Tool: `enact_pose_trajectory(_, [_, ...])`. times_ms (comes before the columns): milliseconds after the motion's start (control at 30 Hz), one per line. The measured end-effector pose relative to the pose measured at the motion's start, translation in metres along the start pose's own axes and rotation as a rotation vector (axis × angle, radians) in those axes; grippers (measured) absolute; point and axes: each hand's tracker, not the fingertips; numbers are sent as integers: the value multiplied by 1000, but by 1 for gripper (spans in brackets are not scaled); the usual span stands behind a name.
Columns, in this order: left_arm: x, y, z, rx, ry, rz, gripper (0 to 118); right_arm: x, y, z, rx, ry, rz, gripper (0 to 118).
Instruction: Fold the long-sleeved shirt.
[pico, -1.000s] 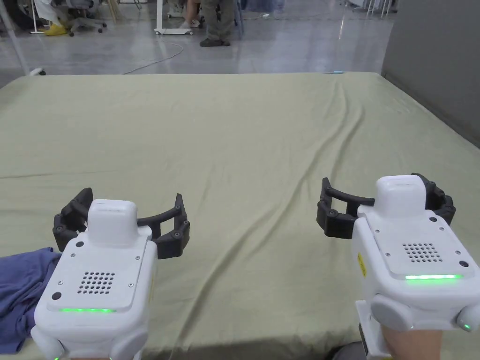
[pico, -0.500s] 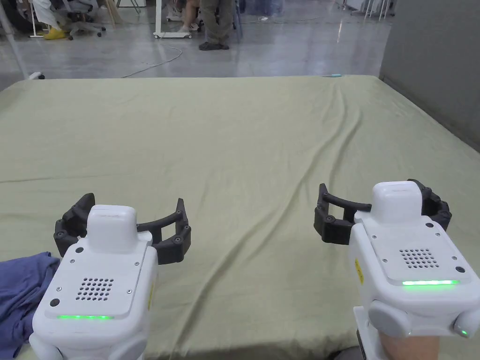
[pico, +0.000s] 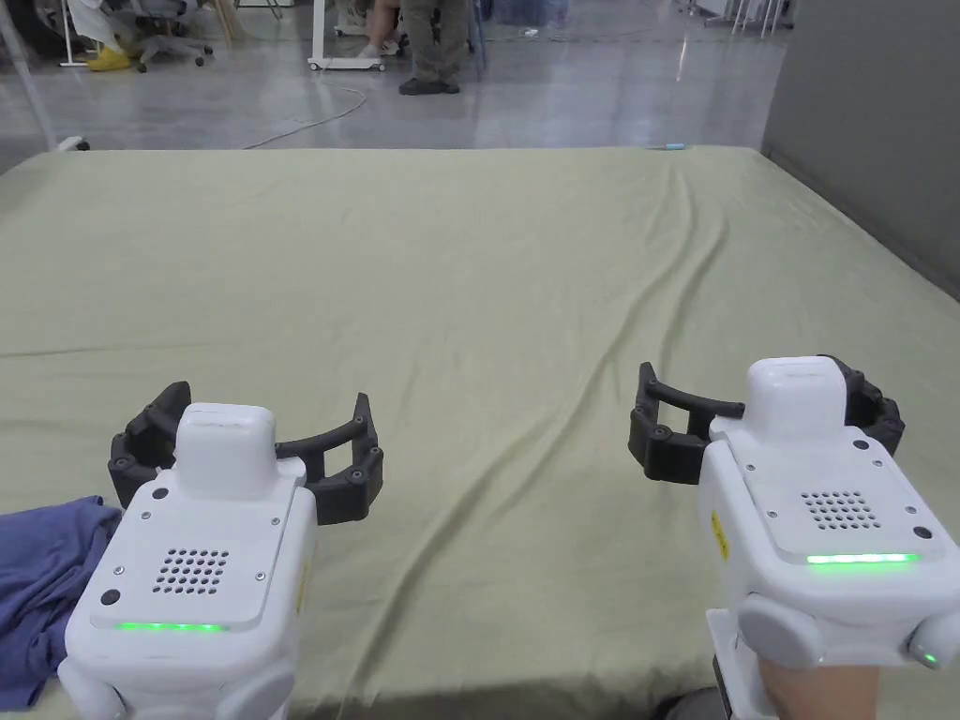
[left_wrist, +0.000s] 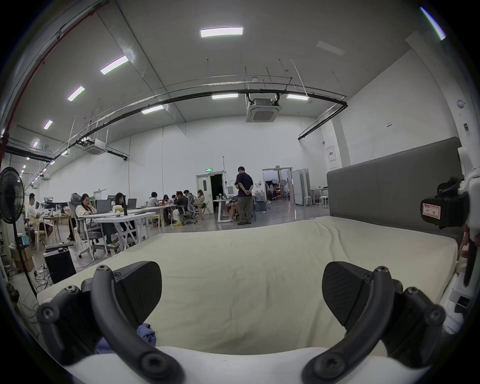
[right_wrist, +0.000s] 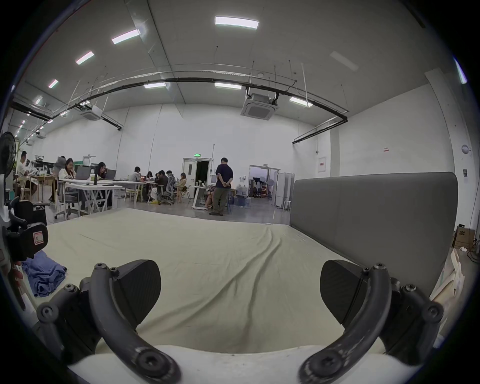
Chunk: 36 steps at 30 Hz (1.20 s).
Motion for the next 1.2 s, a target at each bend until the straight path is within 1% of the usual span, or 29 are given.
enact_pose_trajectory(167, [0, 0, 0, 3, -5, 11, 118, -1, -1, 0, -3, -6, 11, 118])
enact_pose_trajectory(267, [-1, 0, 0, 8, -6, 20, 118, 0, 0, 0, 0, -5, 1, 118])
enact_pose_trajectory(300, [-1, 0, 0, 8, -5, 20, 118, 0, 0, 1, 4, -20, -8, 118])
enact_pose_trajectory(333, [-1, 1, 0, 5, -4, 18, 118, -1, 0, 1, 2, -31, -25, 118])
enact_pose_trajectory(400, [-2, 1, -1, -7, -6, 17, 118, 3, 2, 0, -23, 68, -80, 118])
enact_pose_trajectory(433, [-2, 1, -1, -15, -7, 18, 118, 3, 6, -2, -62, 75, -112, 118])
enact_pose_trajectory(467, [-3, 0, -2, -18, -6, 19, 118, 1, 10, -3, -99, 26, -131, 118])
enact_pose_trajectory(500, [-3, 0, -2, -17, -7, 24, 118, -2, 13, -3, -95, 3, -127, 118])
enact_pose_trajectory(600, [-5, 0, -1, -18, -13, 42, 118, -3, 17, -3, -64, 13, -101, 118])
enact_pose_trajectory(667, [-5, 1, -1, -17, -12, 39, 118, -1, 20, -3, -117, 86, -74, 118])
enact_pose_trajectory(700, [-5, 1, -1, -14, -10, 33, 118, -2, 21, -2, -139, 80, -65, 118])
enact_pose_trajectory(767, [-4, 2, -1, -15, -10, 20, 118, -9, 28, -3, -189, 12, -64, 118])
enact_pose_trajectory(800, [-4, 2, -1, -16, -8, 18, 118, -11, 30, -1, -190, -31, -71, 118])
enact_pose_trajectory(833, [-4, 2, -1, -18, -10, 19, 118, -15, 33, 1, -180, -95, -89, 118])
enact_pose_trajectory(867, [-4, 2, -1, -21, -13, 24, 118, -17, 35, 2, -164, -126, -100, 118])
enact_pose_trajectory(933, [-4, 2, -1, -23, -16, 30, 118, -19, 38, 1, -165, -138, -111, 118])
enact_pose_trajectory(1033, [-3, 1, -1, -29, -16, 22, 118, -17, 37, -2, -160, -122, -111, 118])
enact_pose_trajectory(1100, [-3, 1, -1, -33, -14, 17, 118, -18, 34, -4, -163, -160, -105, 118])
enact_pose_trajectory(1133, [-3, 1, -1, -34, -17, 18, 118, -16, 33, -5, -172, -186, -119, 118])
enact_pose_trajectory(1167, [-3, 1, 0, -33, -16, 19, 118, -13, 34, -5, -190, -169, -143, 118])
enact_pose_trajectory(1200, [-3, 1, 0, -31, -14, 19, 118, -10, 34, -5, -211, -127, -166, 118])
